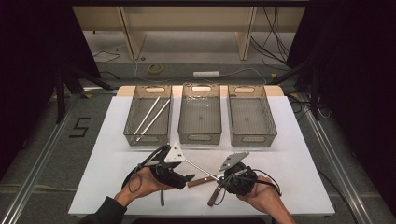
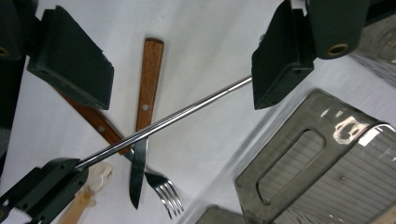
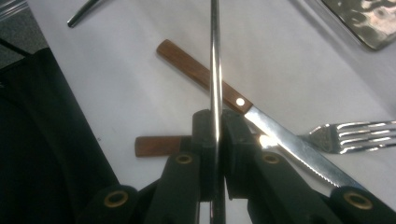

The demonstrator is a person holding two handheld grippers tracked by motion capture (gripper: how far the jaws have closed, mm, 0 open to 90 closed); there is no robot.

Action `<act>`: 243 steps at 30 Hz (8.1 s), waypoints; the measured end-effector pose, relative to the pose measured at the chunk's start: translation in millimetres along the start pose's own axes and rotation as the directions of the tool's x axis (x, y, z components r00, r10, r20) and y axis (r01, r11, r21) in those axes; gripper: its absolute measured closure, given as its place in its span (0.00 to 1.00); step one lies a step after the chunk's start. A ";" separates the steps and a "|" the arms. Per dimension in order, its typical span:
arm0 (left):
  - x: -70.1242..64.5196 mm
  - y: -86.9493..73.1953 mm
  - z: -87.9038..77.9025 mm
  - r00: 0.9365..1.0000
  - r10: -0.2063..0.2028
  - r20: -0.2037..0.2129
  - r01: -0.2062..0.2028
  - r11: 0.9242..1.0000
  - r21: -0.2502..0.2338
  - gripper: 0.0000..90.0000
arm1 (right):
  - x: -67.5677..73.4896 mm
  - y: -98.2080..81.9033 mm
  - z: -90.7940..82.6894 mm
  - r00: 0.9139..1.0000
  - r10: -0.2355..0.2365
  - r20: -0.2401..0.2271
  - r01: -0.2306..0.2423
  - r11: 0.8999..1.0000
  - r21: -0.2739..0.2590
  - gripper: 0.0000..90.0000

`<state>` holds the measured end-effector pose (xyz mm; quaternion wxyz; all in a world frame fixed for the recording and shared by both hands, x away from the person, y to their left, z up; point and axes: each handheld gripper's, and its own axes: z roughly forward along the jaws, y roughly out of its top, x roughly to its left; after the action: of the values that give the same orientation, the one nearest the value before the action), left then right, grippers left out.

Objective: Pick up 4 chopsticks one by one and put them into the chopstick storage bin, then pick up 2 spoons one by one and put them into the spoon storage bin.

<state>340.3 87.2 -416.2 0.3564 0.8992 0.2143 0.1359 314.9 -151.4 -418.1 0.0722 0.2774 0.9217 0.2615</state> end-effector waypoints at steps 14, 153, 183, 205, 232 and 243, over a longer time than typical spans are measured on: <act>-5.7 -1.7 12.8 0.994 0.097 0.054 -0.102 0.989 0.106 0.37 | 10.6 9.9 -2.6 0.991 -0.130 -0.041 0.131 0.991 0.005 0.95; 216.0 -36.1 2.5 0.743 -0.564 -0.359 0.556 0.820 -0.136 0.94 | -46.8 -74.2 -28.5 0.981 0.190 0.047 -0.165 0.933 -0.318 0.28; 137.3 -31.7 -37.7 0.782 -0.551 -0.291 0.551 0.830 -0.089 0.31 | -48.5 -76.4 -28.5 0.979 0.197 0.058 -0.172 0.941 -0.292 0.30; 66.0 -47.4 -33.7 0.831 -0.514 -0.214 0.526 0.851 -0.001 0.20 | -59.8 -86.9 -25.1 0.974 0.204 0.096 -0.182 0.962 -0.202 0.31; 26.1 -66.2 -23.6 0.813 -0.537 -0.226 0.561 0.826 0.052 0.22 | -57.0 -86.0 -23.9 0.975 0.201 0.096 -0.179 0.964 -0.196 0.31; 20.1 -65.7 -21.2 0.832 -0.509 -0.221 0.535 0.841 0.076 0.25 | -57.7 -87.7 -24.2 0.982 0.163 0.095 -0.149 0.978 -0.147 0.43</act>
<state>330.5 152.3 -445.3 0.2961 0.8108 0.4940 0.1043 314.9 -256.1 -443.9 0.1196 0.3567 0.8713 0.3150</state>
